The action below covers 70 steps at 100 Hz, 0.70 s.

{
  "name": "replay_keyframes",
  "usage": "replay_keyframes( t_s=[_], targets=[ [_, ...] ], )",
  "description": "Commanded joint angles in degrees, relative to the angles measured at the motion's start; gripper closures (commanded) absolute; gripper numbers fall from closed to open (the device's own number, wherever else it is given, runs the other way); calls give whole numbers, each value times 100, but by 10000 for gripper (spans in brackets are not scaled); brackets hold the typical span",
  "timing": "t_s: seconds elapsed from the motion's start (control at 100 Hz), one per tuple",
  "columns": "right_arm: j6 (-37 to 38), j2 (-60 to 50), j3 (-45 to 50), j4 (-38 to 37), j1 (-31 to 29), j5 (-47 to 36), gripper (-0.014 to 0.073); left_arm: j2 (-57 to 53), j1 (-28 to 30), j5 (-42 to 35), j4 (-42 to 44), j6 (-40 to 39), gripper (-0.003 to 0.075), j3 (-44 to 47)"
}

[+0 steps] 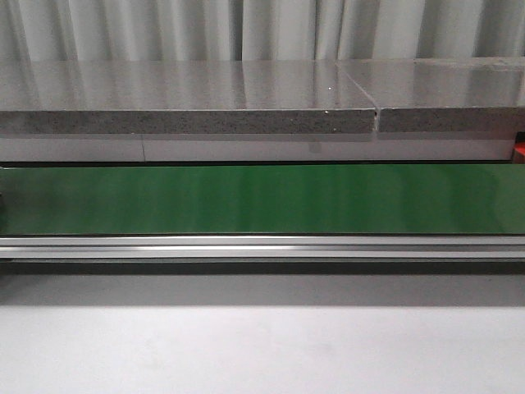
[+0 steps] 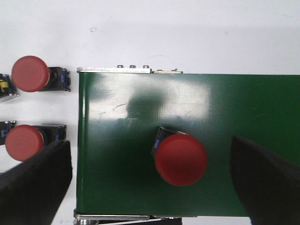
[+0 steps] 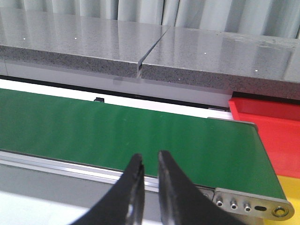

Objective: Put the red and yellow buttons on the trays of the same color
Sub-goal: 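Grasp a yellow push-button from the table with the left gripper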

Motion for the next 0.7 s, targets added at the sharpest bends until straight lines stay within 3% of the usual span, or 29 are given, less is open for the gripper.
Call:
replay_keyframes(
  t_s=[0.0, 0.29, 0.58, 0.69],
  targets=[
    [-12, -102, -87, -45, 11, -465, 495, -466, 1, -124, 15, -187, 59, -215],
    [-12, -102, -87, -45, 11, -465, 495, -1272, 547, -368, 65, -380, 59, 449],
    [-12, -102, -87, -45, 11, -465, 495, -2215, 1944, -776, 127, -424, 59, 1813],
    [-12, -102, -87, -45, 11, -465, 495, -2556, 2521, -1136, 226, -806, 59, 2351]
  ],
)
